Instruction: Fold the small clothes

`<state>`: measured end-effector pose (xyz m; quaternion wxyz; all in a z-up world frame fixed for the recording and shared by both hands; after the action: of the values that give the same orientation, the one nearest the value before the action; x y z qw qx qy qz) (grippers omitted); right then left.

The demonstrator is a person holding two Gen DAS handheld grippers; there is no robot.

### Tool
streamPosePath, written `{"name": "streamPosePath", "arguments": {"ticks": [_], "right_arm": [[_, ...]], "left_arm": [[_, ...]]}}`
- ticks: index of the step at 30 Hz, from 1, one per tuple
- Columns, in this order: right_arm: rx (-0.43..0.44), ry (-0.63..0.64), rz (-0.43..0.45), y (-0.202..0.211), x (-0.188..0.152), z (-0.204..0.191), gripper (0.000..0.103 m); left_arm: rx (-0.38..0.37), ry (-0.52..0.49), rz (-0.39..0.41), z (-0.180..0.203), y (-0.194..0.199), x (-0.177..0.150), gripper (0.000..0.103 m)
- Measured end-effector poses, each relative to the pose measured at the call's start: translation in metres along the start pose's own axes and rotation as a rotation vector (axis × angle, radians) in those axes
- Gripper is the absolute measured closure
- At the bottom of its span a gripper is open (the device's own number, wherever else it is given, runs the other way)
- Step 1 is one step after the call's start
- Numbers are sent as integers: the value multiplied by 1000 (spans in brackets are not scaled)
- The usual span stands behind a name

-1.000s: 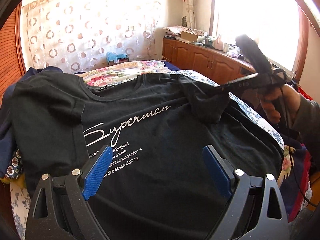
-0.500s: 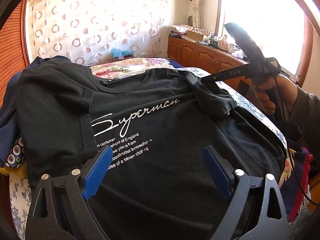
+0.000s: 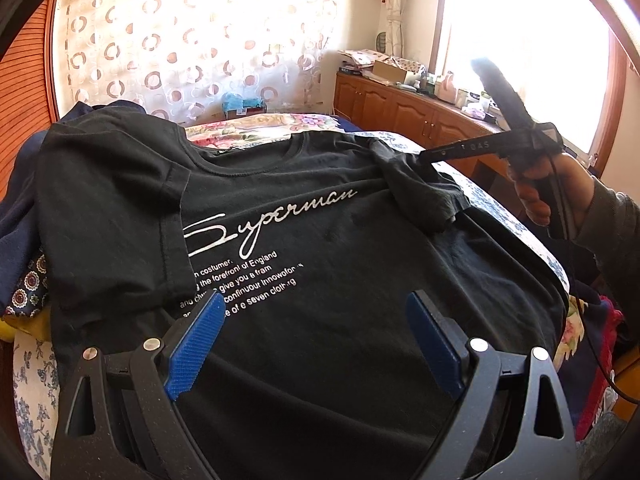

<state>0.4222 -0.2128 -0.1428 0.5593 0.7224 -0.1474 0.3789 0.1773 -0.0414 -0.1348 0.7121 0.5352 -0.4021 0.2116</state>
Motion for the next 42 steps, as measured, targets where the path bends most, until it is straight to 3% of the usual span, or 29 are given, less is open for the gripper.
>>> {"name": "streamPosePath", "arguments": {"ticks": [4,7,11,12,14,15,23,29,30,31,32,34,35,37,42], "right_arm": [[16,17,-6,4,-8,-3,79],[20,26,-13,1,-9,-2,64],[25,31,-6,-5,-6,-1,64],[36,37,-1,-5,-4,-3,67],[43,70,16,-3,-2,-9,98],[47,92,26,-3,-1,-11,100],[107,181,99,12,40,-47,101],[221,161,44,-13,68,-90,101],[243,159,17,-22,70,-97,100],[257,168,-21,-31,70,-103,91],[220,192,-36,-37,71,-105,78],[120,239,2,-43,80,-102,63],[120,232,9,-42,82,-97,59],[128,192,18,-38,82,-84,55],[48,143,34,-17,56,-36,55]], "left_arm": [[-8,1,-6,4,-2,-1,10],[-13,0,-12,6,-5,-2,10],[-12,-8,-19,8,-5,-4,10],[-11,-9,-20,8,-5,-4,10],[-11,-4,-20,8,-5,-5,10],[-10,-1,-21,7,-5,-5,10],[-4,8,-24,2,-4,-11,10],[4,29,-25,-6,-2,-14,10],[5,34,-26,-7,-2,-15,10],[6,39,-27,-9,-2,-16,10],[7,41,-28,-9,-2,-16,10],[9,43,-30,-11,-3,-17,10],[9,43,-31,-11,-2,-17,10],[7,41,-31,-10,-3,-17,10],[1,34,-25,-5,-4,-13,10]]}}
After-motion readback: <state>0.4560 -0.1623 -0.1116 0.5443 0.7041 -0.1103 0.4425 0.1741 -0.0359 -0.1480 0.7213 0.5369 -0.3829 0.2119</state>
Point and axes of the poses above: each gripper's, at about its wrist camera, not at the fingertips, and y roughly against the way its jaws point, z to its right, x to its top, the point moved 7 cm from there along -y, roughly the way its jaws point, and after that the axes turned 4 degrees about z, right-handed, at the moved point
